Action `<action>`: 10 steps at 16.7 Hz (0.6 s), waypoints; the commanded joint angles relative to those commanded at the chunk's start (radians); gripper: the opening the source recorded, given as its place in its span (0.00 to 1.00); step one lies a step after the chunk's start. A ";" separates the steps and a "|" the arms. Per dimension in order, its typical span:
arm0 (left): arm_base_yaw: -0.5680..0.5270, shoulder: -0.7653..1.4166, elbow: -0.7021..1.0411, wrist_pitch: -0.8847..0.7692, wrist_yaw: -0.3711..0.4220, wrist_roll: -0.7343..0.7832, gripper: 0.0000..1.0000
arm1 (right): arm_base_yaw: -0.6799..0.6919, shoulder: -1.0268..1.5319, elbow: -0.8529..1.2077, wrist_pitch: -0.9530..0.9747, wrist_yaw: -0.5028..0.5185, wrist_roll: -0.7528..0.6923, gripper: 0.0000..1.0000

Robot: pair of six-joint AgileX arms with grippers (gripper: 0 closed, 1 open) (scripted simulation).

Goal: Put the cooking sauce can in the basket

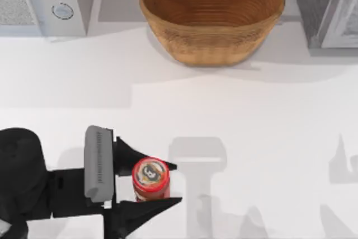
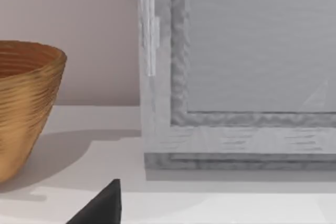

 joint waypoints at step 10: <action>0.007 0.185 0.396 -0.210 -0.164 -0.041 0.00 | 0.000 0.000 0.000 0.000 0.000 0.000 1.00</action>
